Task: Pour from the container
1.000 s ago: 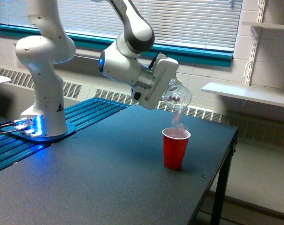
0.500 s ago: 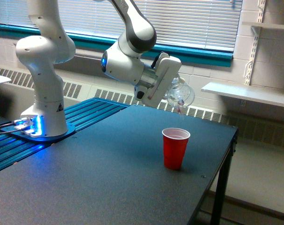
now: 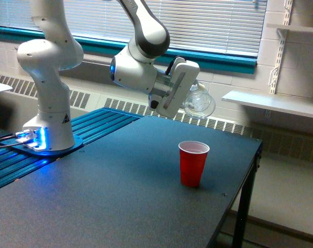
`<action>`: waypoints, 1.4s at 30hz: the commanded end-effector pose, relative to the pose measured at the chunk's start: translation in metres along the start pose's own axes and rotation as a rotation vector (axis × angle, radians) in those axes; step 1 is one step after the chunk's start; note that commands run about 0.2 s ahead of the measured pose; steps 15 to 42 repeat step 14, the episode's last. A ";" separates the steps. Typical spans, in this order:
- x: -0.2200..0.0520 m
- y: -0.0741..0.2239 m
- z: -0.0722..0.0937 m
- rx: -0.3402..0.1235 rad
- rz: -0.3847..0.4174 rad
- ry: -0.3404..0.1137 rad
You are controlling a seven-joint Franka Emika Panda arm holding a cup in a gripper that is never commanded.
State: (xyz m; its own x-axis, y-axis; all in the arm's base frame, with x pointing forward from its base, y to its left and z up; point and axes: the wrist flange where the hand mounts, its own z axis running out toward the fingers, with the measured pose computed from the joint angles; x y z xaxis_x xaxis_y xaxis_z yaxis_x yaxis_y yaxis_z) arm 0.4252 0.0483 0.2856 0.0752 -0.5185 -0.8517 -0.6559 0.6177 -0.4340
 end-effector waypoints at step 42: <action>-0.002 -0.005 0.006 0.001 -0.022 0.047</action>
